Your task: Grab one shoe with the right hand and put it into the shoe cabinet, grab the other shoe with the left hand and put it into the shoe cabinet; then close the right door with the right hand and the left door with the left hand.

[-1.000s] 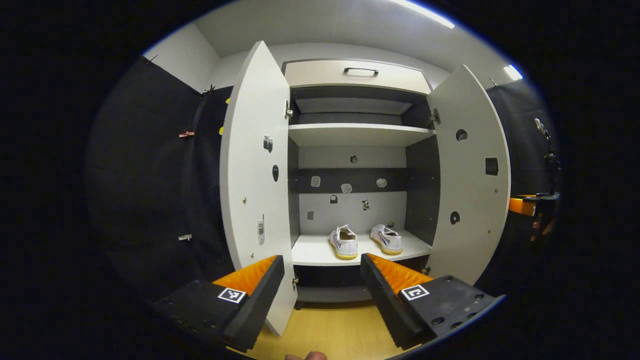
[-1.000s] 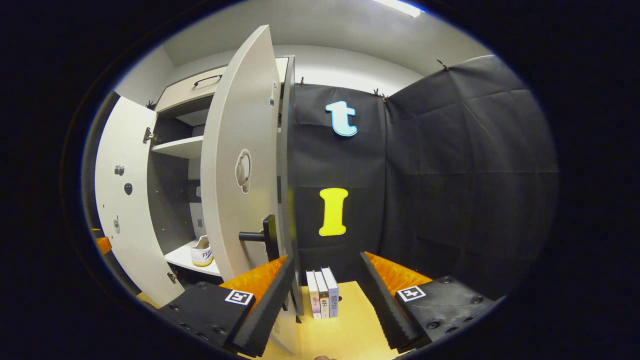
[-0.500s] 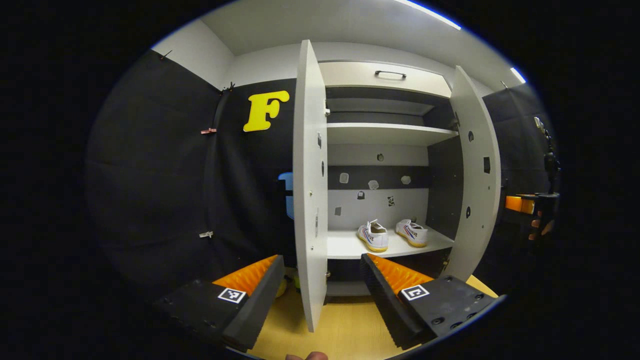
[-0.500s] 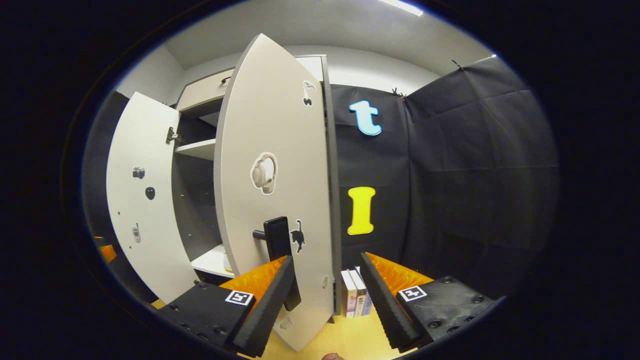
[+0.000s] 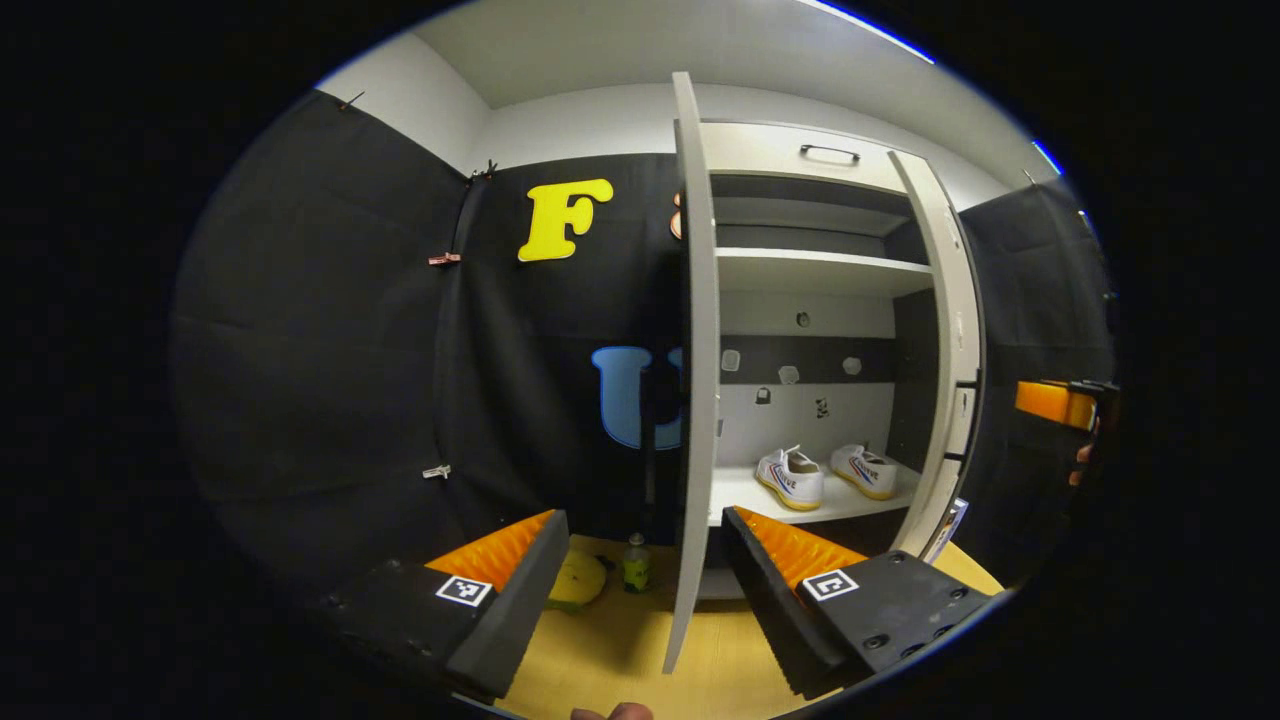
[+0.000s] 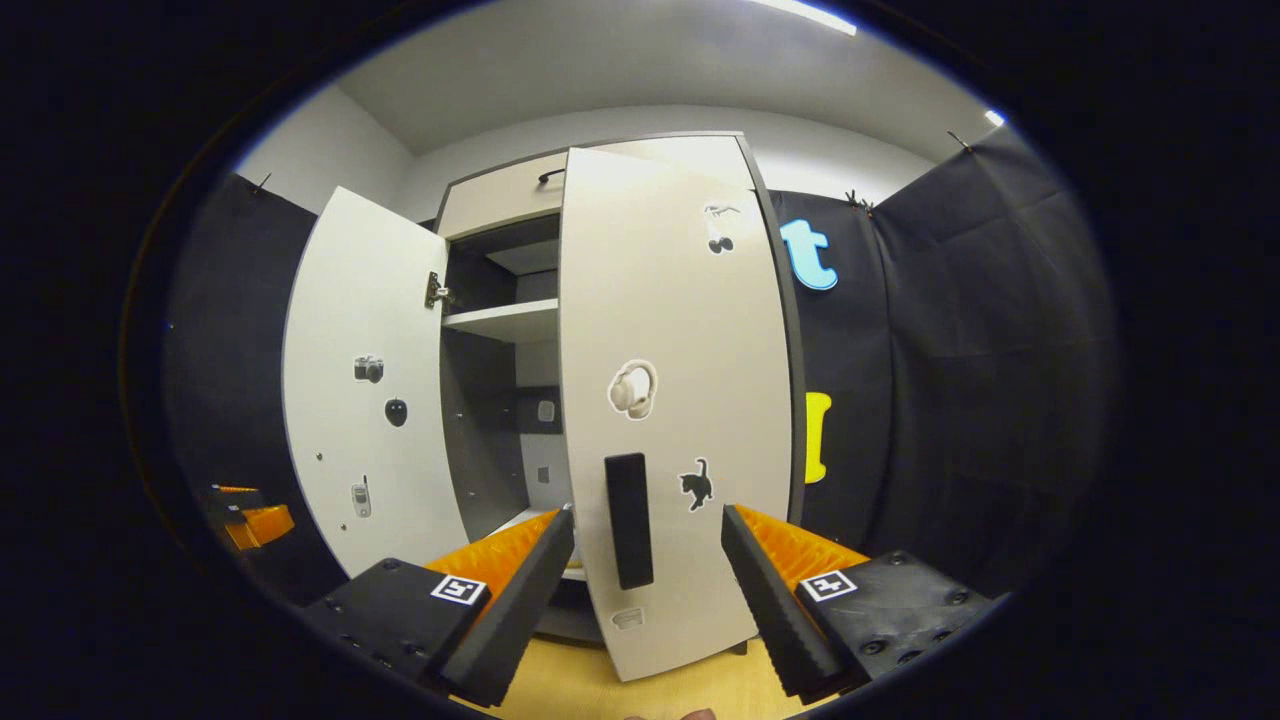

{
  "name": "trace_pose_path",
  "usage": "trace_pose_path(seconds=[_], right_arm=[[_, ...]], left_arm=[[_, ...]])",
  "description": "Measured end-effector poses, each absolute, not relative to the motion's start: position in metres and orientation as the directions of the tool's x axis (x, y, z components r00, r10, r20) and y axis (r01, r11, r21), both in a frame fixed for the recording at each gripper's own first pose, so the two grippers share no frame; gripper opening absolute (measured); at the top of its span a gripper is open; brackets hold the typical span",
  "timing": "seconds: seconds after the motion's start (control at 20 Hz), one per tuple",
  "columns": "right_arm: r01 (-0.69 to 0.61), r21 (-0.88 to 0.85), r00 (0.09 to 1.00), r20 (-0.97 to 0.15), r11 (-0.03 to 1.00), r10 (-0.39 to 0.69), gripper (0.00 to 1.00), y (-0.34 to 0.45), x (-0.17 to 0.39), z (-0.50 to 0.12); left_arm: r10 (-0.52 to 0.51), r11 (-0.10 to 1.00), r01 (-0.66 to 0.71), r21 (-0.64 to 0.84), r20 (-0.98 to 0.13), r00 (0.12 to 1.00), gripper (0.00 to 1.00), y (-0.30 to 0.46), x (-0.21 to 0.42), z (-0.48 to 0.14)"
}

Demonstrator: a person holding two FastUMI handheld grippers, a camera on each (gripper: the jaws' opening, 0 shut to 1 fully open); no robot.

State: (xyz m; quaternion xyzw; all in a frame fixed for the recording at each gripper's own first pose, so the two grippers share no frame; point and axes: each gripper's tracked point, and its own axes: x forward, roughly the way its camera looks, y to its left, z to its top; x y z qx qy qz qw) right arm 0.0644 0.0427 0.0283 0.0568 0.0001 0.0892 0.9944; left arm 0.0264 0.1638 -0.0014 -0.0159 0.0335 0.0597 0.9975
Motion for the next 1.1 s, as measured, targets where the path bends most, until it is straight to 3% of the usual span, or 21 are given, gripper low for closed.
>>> trace_pose_path(seconds=[0.5,0.8,1.1], right_arm=[[-0.126,0.093,0.991,-0.04,0.988,0.131,0.98,0.016,0.041,0.012],[-0.095,0.082,0.994,-0.042,0.992,0.099,0.98,-0.009,0.038,0.015],[-0.108,0.095,0.992,-0.057,0.99,0.114,0.98,-0.02,0.034,0.011]], left_arm=[[0.174,0.985,-0.173,0.013,-0.054,0.983,0.97,0.227,0.1,0.005],[0.164,0.985,-0.162,0.062,-0.027,0.986,0.93,0.221,0.105,0.004],[0.126,0.992,-0.126,0.016,-0.049,0.991,0.92,0.183,0.098,-0.005]])
